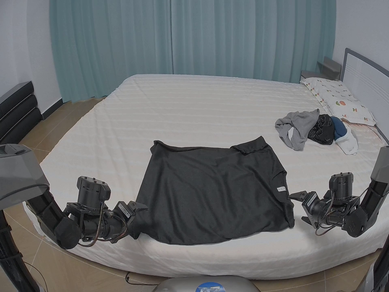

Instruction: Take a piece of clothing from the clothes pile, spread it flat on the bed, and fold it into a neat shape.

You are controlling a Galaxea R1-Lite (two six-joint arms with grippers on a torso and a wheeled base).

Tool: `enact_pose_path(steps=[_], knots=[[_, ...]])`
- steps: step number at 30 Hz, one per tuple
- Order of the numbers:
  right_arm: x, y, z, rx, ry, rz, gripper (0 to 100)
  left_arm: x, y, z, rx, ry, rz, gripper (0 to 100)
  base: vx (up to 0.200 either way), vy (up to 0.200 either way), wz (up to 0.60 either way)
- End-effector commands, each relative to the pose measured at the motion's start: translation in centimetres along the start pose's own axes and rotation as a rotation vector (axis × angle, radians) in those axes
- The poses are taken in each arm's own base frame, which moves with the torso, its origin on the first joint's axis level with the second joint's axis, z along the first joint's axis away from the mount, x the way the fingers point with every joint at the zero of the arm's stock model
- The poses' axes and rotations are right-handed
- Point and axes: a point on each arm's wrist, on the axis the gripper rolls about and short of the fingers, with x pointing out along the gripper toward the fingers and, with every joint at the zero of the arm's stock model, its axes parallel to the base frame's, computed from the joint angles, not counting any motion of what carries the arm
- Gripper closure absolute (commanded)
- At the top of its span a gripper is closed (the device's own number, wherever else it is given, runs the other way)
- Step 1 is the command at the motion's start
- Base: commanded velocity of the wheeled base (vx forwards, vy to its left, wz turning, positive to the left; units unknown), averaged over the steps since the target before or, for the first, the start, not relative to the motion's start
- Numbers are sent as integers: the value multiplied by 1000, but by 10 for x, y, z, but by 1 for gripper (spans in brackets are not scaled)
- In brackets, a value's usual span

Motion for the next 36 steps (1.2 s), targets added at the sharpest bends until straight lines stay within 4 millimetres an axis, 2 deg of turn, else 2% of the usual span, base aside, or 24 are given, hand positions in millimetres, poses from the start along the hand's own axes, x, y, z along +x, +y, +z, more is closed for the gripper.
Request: enact_pose_path(steps=[1,3,10,14,21,30,31,36], knots=[[0,-2,-2,-6,6,-11,0,-2,3,-3,4,9,13,0,0,-200,0],[0,-2,-2,-7,7,-10,0,-2,4,-4,6,7,13,0,0,-200,0],[-1,-4,-3,-8,13,-16,0,-7,16,-9,17,-2,74,0,0,0,0],[-1,-4,-4,-8,17,-17,0,-5,17,-9,17,-8,80,0,0,0,0],[-1,-2,-8,-15,29,-12,0,9,22,-12,17,9,108,0,0,0,0],[-1,-2,-9,-18,33,-10,0,22,22,-9,26,-57,91,0,0,0,0],[0,-2,-9,-19,35,-10,0,23,23,-9,33,-66,101,100,0,0,0],[-1,-3,-11,-23,42,-17,0,18,29,-11,85,-101,148,100,0,0,0]])
